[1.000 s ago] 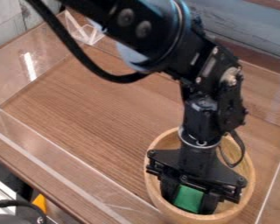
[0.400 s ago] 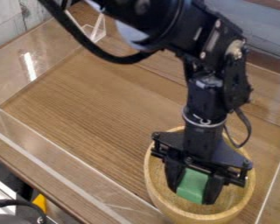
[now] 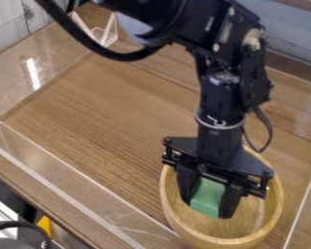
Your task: Remove the green block from inside the brown bowl and put it on the table
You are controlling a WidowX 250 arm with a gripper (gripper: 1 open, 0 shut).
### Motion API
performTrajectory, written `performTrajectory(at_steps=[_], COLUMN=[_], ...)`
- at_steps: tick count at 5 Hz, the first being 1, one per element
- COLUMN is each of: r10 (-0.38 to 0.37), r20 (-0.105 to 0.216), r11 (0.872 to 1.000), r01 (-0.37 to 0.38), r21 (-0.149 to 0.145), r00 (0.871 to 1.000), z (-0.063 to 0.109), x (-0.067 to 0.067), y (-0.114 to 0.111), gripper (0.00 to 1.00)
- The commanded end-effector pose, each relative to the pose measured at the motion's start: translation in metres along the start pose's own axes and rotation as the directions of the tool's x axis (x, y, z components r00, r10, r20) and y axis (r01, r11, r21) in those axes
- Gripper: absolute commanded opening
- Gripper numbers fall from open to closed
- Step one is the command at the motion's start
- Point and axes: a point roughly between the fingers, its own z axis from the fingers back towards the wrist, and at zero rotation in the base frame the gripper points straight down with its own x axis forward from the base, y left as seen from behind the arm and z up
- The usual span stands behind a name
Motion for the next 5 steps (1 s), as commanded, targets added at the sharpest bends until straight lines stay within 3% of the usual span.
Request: performTrajectory(at_steps=[1,2,4,5], r10=[0.022,0.051,0.046,0.009], r20=[0.045,0.052,0.062,0.057], r11=[0.999,0.998,0.999,1.0], r01=[-0.02,-0.049,-0.044,-0.008], r21=[-0.028,-0.033,-0.028,-0.011], r00=[0.999,0.997,0.997,0.998], z=[0.021,0.032,0.022,0.023], x=[0.006,0.008,0.01,0.005], y=[-0.009,-0.012,0.018,0.037], gripper=[0.0,0.0,0.0,0.0])
